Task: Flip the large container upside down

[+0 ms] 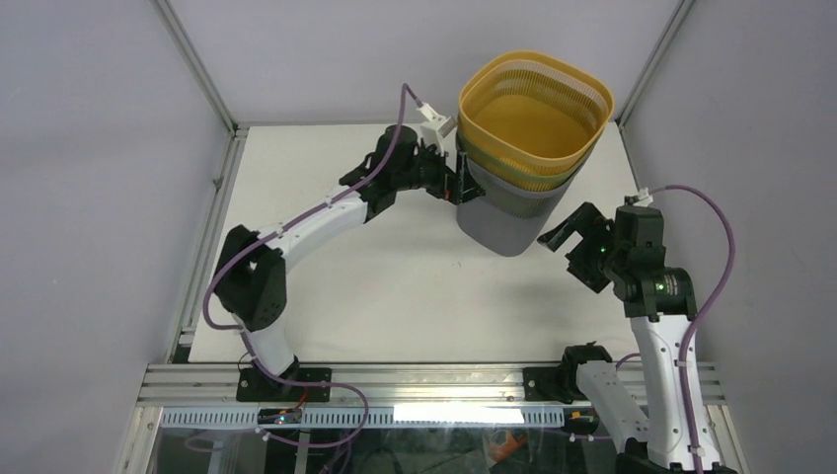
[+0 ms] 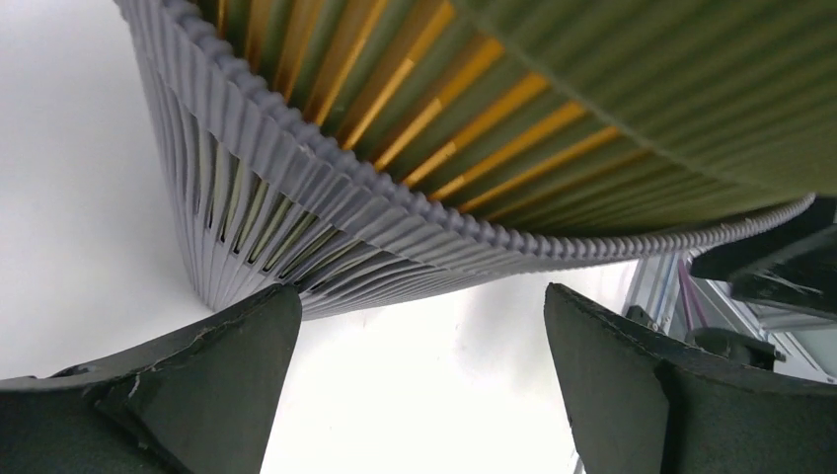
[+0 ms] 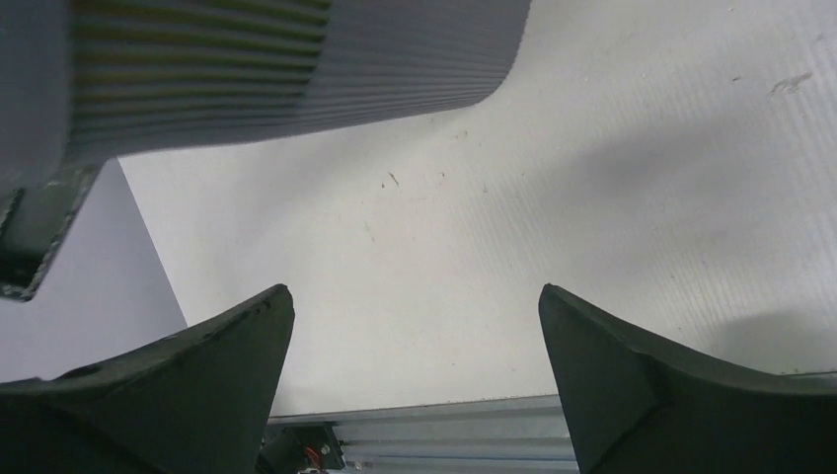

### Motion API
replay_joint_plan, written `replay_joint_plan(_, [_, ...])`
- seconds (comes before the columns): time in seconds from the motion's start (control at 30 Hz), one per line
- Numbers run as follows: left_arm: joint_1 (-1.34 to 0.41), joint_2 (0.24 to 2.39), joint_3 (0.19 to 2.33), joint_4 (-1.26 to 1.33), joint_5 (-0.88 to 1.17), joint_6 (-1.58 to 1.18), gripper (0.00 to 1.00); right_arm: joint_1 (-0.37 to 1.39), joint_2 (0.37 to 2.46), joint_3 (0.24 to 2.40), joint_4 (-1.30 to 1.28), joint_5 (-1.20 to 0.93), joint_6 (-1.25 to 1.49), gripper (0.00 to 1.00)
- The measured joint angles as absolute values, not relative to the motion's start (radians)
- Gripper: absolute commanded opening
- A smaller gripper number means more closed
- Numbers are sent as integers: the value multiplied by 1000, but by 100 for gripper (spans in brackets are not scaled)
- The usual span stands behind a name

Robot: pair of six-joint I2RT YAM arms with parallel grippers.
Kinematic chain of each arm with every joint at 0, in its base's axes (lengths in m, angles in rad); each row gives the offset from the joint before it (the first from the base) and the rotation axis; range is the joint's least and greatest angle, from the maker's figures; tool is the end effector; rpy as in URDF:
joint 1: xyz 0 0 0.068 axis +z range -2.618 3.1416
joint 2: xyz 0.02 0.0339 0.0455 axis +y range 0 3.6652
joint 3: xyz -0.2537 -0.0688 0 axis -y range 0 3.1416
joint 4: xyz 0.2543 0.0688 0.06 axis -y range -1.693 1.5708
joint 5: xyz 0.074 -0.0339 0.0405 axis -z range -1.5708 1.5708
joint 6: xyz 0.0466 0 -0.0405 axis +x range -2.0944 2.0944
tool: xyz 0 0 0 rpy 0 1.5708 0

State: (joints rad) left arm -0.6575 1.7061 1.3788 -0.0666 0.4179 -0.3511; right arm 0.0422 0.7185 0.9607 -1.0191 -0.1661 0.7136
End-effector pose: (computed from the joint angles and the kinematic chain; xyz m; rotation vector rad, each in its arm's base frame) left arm 0.3224 -0.2729 0.2952 0.6042 1.9973 -1.0498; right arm 0.1466 0.0139 0.3156 0.7127 2.2974 0.5578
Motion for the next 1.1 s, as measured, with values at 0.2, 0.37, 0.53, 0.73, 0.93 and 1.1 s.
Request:
replay_joint_plan(0.2, [-715, 1896, 1572, -10, 426, -384, 98, 42, 797, 1268, -1144, -72, 642, 100])
replay_joint_plan(0.37, [-726, 2006, 1700, 10, 451, -419, 99, 42, 873, 1559, -1192, -4, 590, 98])
replay_joint_plan(0.53, [-728, 1969, 1655, 10, 455, -402, 99, 42, 1060, 1934, -1337, 157, 607, 94])
replay_joint_plan(0.73, [-723, 1790, 1498, -38, 402, -346, 99, 38, 1359, 2228, -1406, 280, 673, 76])
replay_joint_plan(0.93, [-698, 1577, 1383, -75, 311, -300, 99, -46, 1536, 2218, -1398, 273, 688, 62])
replay_joint_plan(1.1, [-686, 1426, 1289, -94, 244, -286, 99, -81, 1527, 2146, -1349, 277, 677, 40])
